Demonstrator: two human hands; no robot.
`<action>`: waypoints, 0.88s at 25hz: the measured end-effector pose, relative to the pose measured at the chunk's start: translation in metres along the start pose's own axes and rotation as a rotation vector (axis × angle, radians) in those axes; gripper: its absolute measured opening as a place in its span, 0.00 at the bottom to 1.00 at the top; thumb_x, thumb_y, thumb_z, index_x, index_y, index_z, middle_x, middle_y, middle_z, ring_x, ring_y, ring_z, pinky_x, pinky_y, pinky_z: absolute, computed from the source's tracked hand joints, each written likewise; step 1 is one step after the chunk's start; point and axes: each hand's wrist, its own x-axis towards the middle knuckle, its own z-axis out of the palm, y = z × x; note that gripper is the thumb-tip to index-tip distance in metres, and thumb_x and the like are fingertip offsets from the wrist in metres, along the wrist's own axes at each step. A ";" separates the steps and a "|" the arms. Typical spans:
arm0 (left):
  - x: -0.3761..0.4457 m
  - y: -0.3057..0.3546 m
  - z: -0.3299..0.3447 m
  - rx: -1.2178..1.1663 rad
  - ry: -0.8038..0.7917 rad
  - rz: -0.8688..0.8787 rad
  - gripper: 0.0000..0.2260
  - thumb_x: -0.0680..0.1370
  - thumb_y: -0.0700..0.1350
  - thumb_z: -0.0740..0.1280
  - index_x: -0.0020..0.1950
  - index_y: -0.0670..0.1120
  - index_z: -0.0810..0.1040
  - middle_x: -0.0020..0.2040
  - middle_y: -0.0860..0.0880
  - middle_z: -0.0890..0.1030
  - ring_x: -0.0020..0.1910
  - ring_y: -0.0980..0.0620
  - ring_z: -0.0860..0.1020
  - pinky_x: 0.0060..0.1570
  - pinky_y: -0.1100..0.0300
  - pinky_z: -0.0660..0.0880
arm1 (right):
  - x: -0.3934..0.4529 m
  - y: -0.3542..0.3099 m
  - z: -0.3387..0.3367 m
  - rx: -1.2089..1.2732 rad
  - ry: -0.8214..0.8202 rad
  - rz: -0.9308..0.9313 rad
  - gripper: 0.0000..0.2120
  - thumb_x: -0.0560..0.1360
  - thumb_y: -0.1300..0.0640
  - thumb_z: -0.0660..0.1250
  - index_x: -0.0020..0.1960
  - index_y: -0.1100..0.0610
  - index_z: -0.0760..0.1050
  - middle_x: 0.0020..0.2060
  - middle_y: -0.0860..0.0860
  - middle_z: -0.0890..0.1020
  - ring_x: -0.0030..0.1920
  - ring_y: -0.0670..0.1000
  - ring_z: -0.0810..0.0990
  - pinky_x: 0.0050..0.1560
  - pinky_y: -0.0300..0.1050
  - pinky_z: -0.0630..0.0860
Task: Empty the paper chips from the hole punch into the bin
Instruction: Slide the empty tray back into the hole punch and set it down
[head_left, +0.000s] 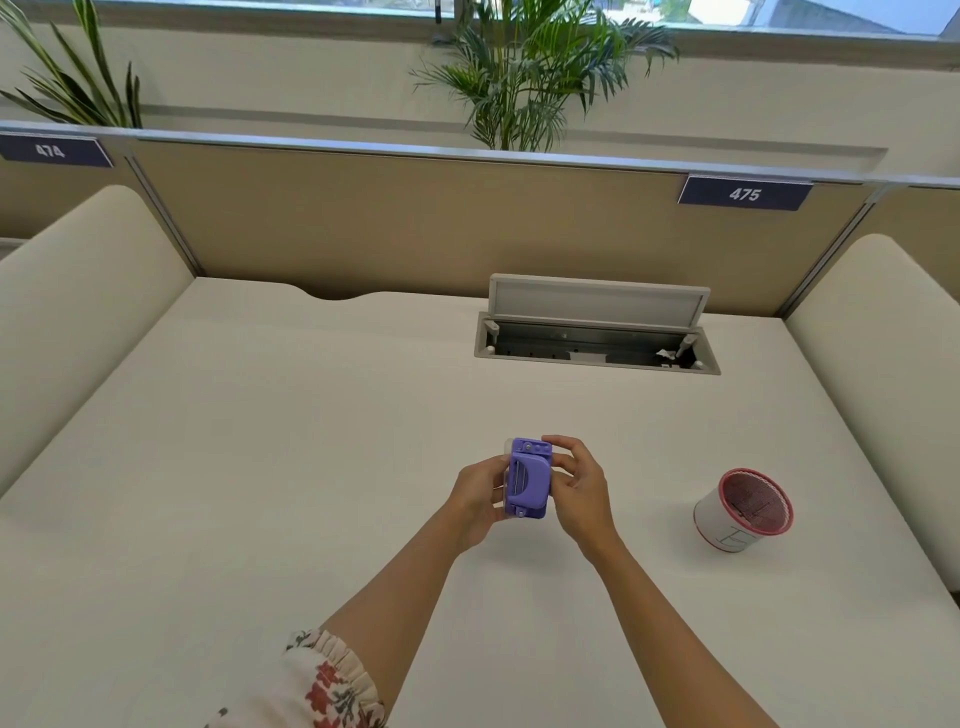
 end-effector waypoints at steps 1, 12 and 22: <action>-0.001 0.000 0.000 -0.002 -0.003 -0.004 0.13 0.81 0.47 0.62 0.60 0.44 0.82 0.51 0.45 0.85 0.46 0.47 0.83 0.43 0.54 0.81 | -0.001 0.000 -0.001 0.002 -0.005 0.004 0.16 0.76 0.68 0.67 0.60 0.54 0.76 0.51 0.47 0.85 0.45 0.42 0.85 0.42 0.41 0.83; -0.007 -0.007 0.005 -0.029 -0.045 -0.019 0.12 0.82 0.47 0.60 0.56 0.48 0.83 0.49 0.47 0.85 0.46 0.48 0.81 0.47 0.53 0.77 | -0.008 0.013 -0.004 -0.011 0.046 -0.020 0.19 0.75 0.69 0.65 0.60 0.52 0.80 0.52 0.46 0.86 0.50 0.45 0.85 0.48 0.41 0.82; -0.008 -0.003 0.008 0.010 -0.100 -0.010 0.14 0.83 0.49 0.58 0.59 0.47 0.82 0.51 0.47 0.84 0.49 0.48 0.80 0.49 0.52 0.78 | -0.010 0.015 -0.001 -0.037 0.205 -0.078 0.18 0.74 0.69 0.70 0.61 0.55 0.82 0.53 0.49 0.81 0.49 0.47 0.83 0.48 0.30 0.78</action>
